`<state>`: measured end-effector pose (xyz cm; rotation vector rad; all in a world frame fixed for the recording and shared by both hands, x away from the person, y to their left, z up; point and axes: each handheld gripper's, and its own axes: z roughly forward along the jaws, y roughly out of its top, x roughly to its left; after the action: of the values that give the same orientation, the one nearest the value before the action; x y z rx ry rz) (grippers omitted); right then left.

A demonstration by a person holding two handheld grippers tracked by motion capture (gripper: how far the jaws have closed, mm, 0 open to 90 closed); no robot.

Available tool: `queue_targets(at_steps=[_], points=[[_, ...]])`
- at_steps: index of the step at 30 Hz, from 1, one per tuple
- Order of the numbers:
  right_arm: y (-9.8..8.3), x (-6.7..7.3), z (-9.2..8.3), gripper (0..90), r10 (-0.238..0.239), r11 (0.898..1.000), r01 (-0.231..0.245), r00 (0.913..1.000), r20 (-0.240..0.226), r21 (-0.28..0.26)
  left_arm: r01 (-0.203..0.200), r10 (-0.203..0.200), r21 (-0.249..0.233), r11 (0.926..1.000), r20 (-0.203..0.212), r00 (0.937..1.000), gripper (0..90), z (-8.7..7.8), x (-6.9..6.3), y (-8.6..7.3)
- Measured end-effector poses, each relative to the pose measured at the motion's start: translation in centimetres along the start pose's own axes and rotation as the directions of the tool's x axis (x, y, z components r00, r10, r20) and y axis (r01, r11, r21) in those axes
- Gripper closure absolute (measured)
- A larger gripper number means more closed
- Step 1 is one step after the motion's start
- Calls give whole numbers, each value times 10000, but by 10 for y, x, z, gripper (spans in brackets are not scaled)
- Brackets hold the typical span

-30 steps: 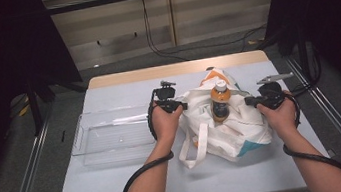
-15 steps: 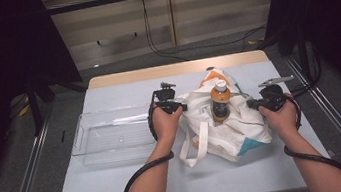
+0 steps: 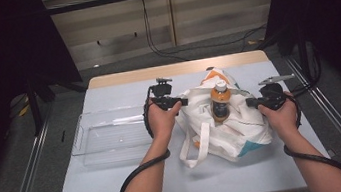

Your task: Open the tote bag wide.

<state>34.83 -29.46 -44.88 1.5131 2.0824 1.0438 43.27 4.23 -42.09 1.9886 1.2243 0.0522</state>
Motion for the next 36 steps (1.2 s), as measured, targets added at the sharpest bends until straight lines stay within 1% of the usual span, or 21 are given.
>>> queue_targets(at_steps=[1, 3, 4, 6, 8, 9, 11, 12, 13, 14, 16, 17, 19, 23, 24, 26, 27, 29, 31, 34, 36], points=[[0, 0, 0, 900, 57, 10000, -57, 10000, -25, -22, -10, 10, -92, 10000, -5, 10000, 619, -2, -1, 1], [1, 1, 0, 900, -32, 10000, 32, 10000, -20, -6, -135, 136, -221, 9997, 55, 9999, 612, -6, -3, 4], [1, 2, 0, 900, 21, 10000, -21, 10000, 31, 46, -161, 163, -312, 9994, 46, 9999, 603, -8, -4, 6], [2, 2, -1, 900, -84, 9999, 83, 9999, 68, 89, -121, 125, -512, 9986, 80, 9999, 591, -11, -6, 7], [3, 3, 0, 900, -116, 9999, 116, 9999, 77, 104, -252, 257, -488, 9985, 110, 9996, 591, -15, -7, 8], [3, 3, 0, 900, -135, 9998, 134, 9999, 91, 121, -246, 253, -566, 9981, 131, 9996, 591, -16, -8, 8], [4, 4, -1, 900, -116, 9998, 115, 9999, 111, 143, -234, 248, -600, 9979, 225, 9994, 601, -18, -10, 8], [4, 4, -1, 900, -127, 9998, 125, 9998, 127, 165, -268, 282, -488, 9985, 295, 9992, 607, -19, -10, 8], [4, 4, -1, 900, -126, 9998, 123, 9998, 159, 172, -329, 348, -631, 9975, 290, 9990, 611, -20, -12, 8], [4, 5, -1, 900, -96, 9998, 94, 9999, 124, 157, -375, 396, -805, 9960, 243, 9989, 637, -21, -14, 7], [4, 5, -1, 900, -83, 9998, 81, 9999, 108, 163, -422, 467, -784, 9960, 564, 9973, 659, -23, -16, 7], [4, 6, -1, 900, -138, 9998, 136, 9998, 110, 122, -424, 472, -777, 9961, 614, 9970, 675, -23, -18, 6], [3, 6, 0, 900, -148, 9998, 147, 9999, 75, 135, -300, 355, -580, 9979, 963, 9947, 729, -21, -21, 3], [3, 7, -1, 900, -61, 9999, 59, 9999, 115, 121, -355, 390, -304, 9989, 1270, 9911, 784, -13, -24, -5], [3, 7, -1, 900, -65, 9999, 64, 9999, 113, 115, -358, 380, -194, 9992, 1267, 9912, 805, -11, -24, -8], [3, 7, -1, 900, -79, 9999, 78, 9999, 118, 118, -244, 257, -110, 9996, 1388, 9900, 827, -7, -24, -12], [3, 7, -1, 900, -41, 10000, 40, 9999, 115, 86, -302, 295, 29, 9995, 1406, 9896, 843, -5, -23, -14], [2, 7, -2, 900, 7, 9999, -8, 9999, 145, 119, -244, 227, 97, 9997, 1458, 9891, 849, -2, -23, -19], [1, 6, -1, 900, -72, 10000, 72, 9999, 93, 51, -195, 172, 145, 9997, 1469, 9890, 865, -1, -21, -23], [0, 6, 0, 900, -7, 10000, 6, 9999, 126, 81, -241, 208, 237, 9994, 1301, 9913, 887, 1, -18, -29], [0, 5, 0, 900, 48, 10000, -49, 9999, 126, 52, -97, 61, 293, 9995, 1225, 9925, 900, 3, -14, -33]])
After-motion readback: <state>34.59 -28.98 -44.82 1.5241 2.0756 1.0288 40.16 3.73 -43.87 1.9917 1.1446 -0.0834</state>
